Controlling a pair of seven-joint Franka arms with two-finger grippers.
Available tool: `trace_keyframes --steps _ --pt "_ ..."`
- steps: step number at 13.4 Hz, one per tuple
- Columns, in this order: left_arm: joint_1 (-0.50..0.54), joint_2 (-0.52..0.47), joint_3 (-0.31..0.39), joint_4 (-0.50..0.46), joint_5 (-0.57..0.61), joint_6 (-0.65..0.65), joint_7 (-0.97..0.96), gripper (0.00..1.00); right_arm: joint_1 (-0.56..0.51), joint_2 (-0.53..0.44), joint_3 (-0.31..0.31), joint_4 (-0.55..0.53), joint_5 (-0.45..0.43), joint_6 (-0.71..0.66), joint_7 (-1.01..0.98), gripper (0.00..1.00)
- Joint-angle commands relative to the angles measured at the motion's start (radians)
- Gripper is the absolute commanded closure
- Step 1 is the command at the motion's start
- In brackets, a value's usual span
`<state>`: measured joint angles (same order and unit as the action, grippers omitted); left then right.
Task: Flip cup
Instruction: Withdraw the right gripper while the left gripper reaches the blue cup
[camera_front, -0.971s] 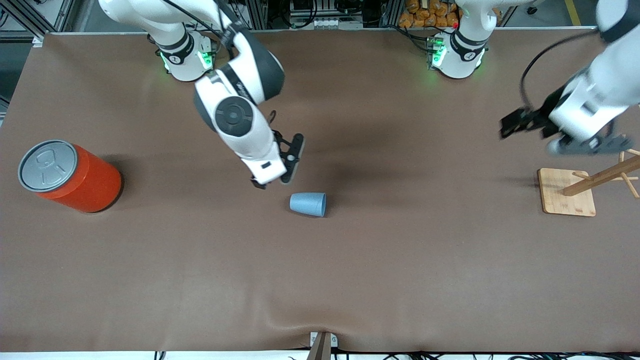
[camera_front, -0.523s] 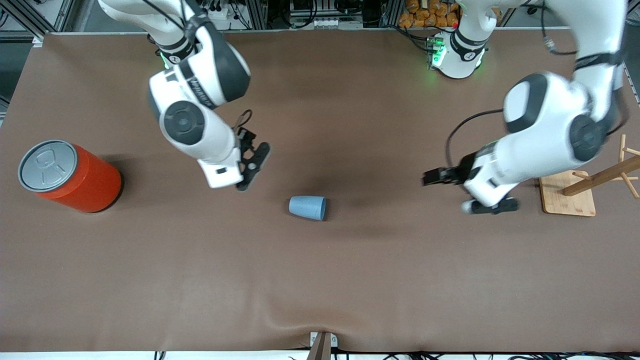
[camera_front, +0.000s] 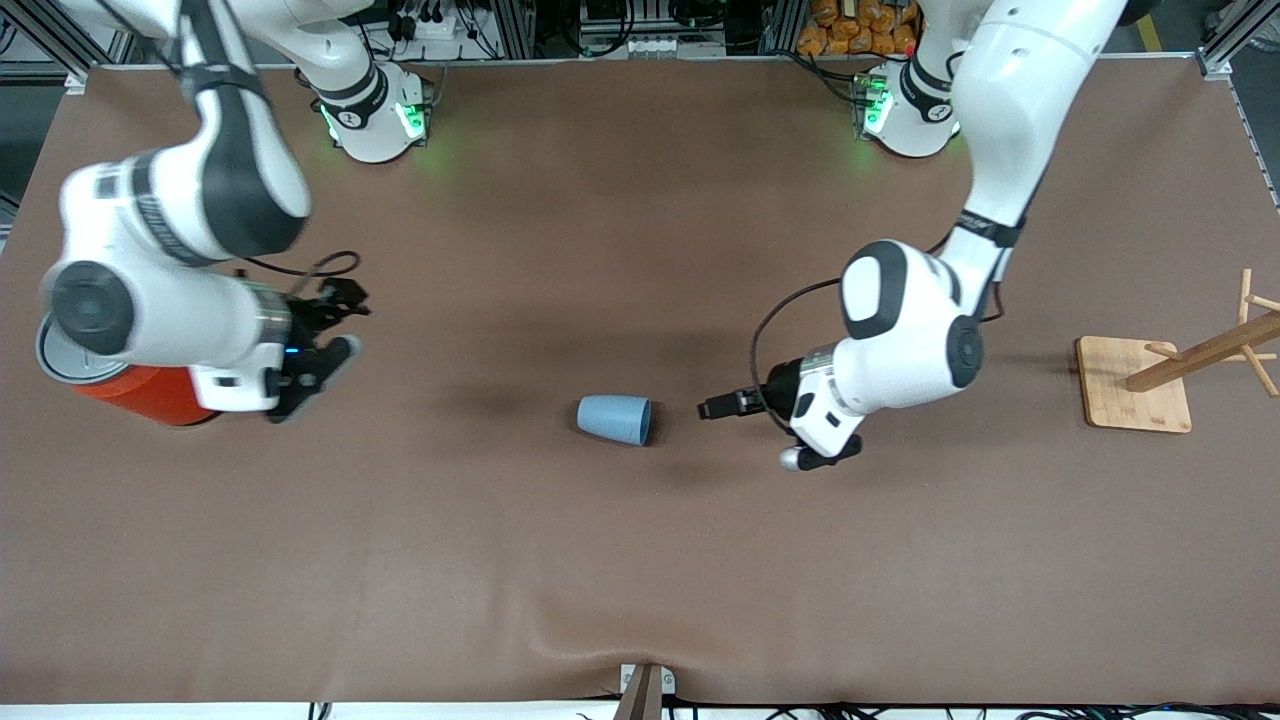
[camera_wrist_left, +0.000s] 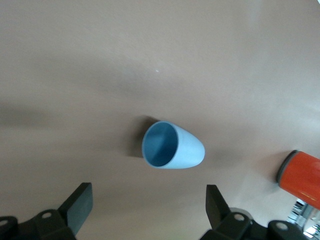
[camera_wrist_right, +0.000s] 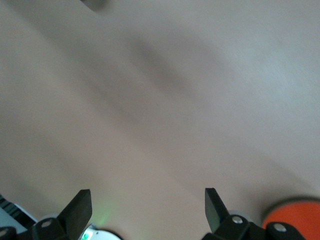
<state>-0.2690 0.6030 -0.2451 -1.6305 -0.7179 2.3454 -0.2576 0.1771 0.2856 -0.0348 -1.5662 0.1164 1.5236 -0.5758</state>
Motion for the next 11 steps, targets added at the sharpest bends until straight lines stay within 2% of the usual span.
trace_keyframes --steps 1,3,6,8,11 --pt "-0.004 0.064 0.001 0.024 -0.105 0.018 0.14 0.0 -0.06 -0.083 0.02 -0.034 0.003 -0.066 0.051 0.0" --pt "-0.007 0.095 0.001 0.026 -0.225 0.02 0.254 0.0 -0.077 -0.127 0.013 -0.031 -0.012 -0.106 0.132 0.0" --pt "-0.016 0.142 0.001 0.052 -0.404 0.018 0.401 0.01 -0.077 -0.203 0.012 -0.021 -0.145 -0.1 0.25 0.0" --pt "-0.035 0.178 0.001 0.072 -0.512 0.018 0.458 0.06 -0.096 -0.221 -0.02 0.004 -0.158 -0.1 0.318 0.0" --pt "-0.056 0.245 0.001 0.139 -0.572 0.018 0.488 0.15 -0.116 -0.232 -0.074 0.026 -0.146 -0.097 0.324 0.0"
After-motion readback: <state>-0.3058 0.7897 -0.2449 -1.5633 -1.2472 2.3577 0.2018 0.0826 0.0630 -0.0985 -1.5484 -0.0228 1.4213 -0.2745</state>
